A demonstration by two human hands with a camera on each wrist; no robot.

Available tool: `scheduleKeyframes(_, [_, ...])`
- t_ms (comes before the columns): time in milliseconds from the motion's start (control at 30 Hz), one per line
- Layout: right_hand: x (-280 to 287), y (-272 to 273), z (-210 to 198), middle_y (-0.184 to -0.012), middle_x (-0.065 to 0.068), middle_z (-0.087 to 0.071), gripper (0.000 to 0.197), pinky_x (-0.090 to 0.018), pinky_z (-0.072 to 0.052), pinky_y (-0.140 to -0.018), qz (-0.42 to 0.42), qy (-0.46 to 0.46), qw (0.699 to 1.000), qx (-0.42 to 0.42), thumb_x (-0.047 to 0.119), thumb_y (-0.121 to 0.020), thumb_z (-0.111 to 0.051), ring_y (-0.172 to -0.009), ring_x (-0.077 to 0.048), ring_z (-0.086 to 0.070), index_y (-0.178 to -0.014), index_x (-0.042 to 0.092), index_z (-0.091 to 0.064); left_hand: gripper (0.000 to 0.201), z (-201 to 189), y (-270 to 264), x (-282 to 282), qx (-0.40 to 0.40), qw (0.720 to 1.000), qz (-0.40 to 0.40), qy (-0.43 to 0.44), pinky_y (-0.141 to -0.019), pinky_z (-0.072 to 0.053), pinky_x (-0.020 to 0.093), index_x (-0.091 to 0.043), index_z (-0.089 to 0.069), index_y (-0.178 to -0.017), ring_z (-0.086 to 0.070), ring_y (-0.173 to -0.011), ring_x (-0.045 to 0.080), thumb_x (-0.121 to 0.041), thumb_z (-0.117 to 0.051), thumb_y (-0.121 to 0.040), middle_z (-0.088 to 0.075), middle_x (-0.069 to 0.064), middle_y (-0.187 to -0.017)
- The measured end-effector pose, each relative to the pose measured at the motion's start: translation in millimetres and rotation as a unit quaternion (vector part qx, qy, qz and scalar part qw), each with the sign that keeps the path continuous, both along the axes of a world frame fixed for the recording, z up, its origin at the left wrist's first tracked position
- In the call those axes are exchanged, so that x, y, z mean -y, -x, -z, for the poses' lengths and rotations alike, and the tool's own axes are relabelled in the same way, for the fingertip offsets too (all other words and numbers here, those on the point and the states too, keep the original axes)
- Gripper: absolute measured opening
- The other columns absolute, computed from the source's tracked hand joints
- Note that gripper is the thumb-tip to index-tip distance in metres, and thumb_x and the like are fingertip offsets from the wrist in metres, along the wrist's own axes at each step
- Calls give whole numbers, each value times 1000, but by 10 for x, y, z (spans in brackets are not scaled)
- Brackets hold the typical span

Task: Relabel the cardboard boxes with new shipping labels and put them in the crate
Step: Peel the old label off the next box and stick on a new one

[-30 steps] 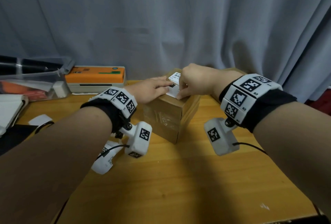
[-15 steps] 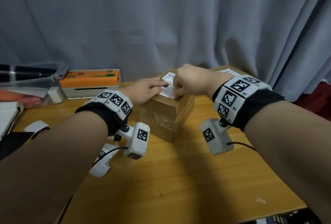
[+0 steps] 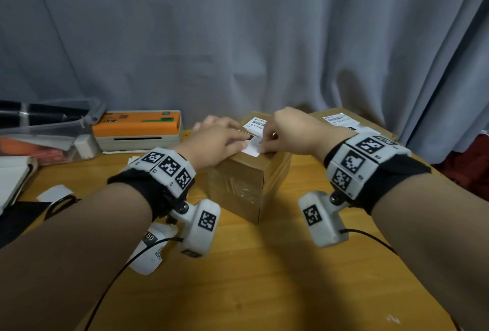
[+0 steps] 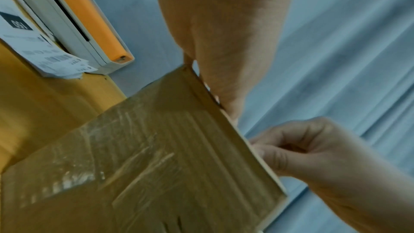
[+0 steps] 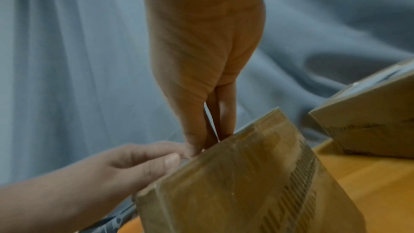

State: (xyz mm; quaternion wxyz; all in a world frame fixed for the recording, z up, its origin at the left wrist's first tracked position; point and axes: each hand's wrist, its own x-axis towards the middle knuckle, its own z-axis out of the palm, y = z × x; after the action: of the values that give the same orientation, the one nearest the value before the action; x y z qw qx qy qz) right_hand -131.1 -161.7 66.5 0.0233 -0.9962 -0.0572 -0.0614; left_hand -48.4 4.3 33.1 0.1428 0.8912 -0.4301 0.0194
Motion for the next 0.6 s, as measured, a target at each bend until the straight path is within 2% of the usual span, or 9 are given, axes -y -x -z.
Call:
scheduleKeyframes(67, [107, 51, 40, -91, 0, -74, 15, -31, -49, -80, 5, -87, 996, -5, 25, -80, -72, -88, -15, -65, -89, 14, -76, 23, -100, 54, 9, 37, 998, 48, 9, -94, -28, 27, -28, -68, -109, -42, -117, 17, -35, -56, -91, -55, -6, -119])
scheduleKeyframes(133, [159, 101, 85, -100, 1, -74, 16, -25, -46, -89, 8, -148, 989, -2, 19, -79, -74, -97, -10, -65, -94, 14, -76, 16, -187, 126, 62, 40, 993, 106, -15, -87, -39, 27, -22, -71, -98, -53, -102, 16, -30, -60, -89, -61, -3, -103])
scheduleKeyframes(200, [176, 111, 121, -98, 1, -74, 17, -23, -46, -89, 9, -165, 986, 6, 19, -79, -75, -94, -8, -66, -95, 15, -76, 16, -255, 185, 152, 59, 988, 130, -62, -80, -45, 33, -19, -70, -94, -56, -89, 15, -31, -61, -88, -63, -3, -95])
scheduleKeyframes(233, [179, 110, 132, -96, 1, -74, 17, -24, -47, -88, 10, -166, 986, 9, 20, -79, -75, -91, -8, -66, -95, 16, -76, 16, -288, 199, 207, 73, 984, 132, -90, -74, -44, 32, -18, -69, -93, -55, -83, 15, -31, -61, -88, -63, -3, -91])
scheduleKeyframes(333, [185, 102, 147, -93, 0, -75, 17, -27, -48, -87, 17, -167, 986, 11, 21, -79, -74, -89, -9, -65, -96, 16, -76, 13, -379, 220, 356, 99, 974, 126, -163, -55, -32, 24, -18, -65, -88, -47, -74, 13, -30, -61, -88, -56, -4, -78])
scheduleKeyframes(400, [191, 100, 163, -93, -1, -75, 17, -31, -48, -89, 17, -171, 985, 13, 20, -79, -74, -91, -11, -66, -96, 16, -76, 11, -414, 223, 407, 94, 971, 120, -184, -52, -28, 17, -21, -59, -82, -45, -71, 12, -29, -60, -89, -49, -8, -69])
scheduleKeyframes(467, [192, 101, 179, -93, -2, -75, 18, -35, -49, -90, 13, -179, 984, 17, 20, -78, -75, -92, -13, -66, -96, 15, -76, 14, -418, 223, 424, 91, 971, 114, -192, -52, -27, 16, -22, -54, -78, -43, -67, 10, -28, -59, -89, -45, -10, -65])
scheduleKeyframes(600, [201, 93, 191, -93, -3, -75, 18, -37, -49, -90, 16, -192, 981, 20, 19, -78, -75, -93, -15, -66, -95, 13, -77, 13, -406, 261, 437, 93, 971, 102, -195, -51, -29, 18, -14, -60, -81, -49, -72, 18, -21, -53, -91, -53, -1, -72])
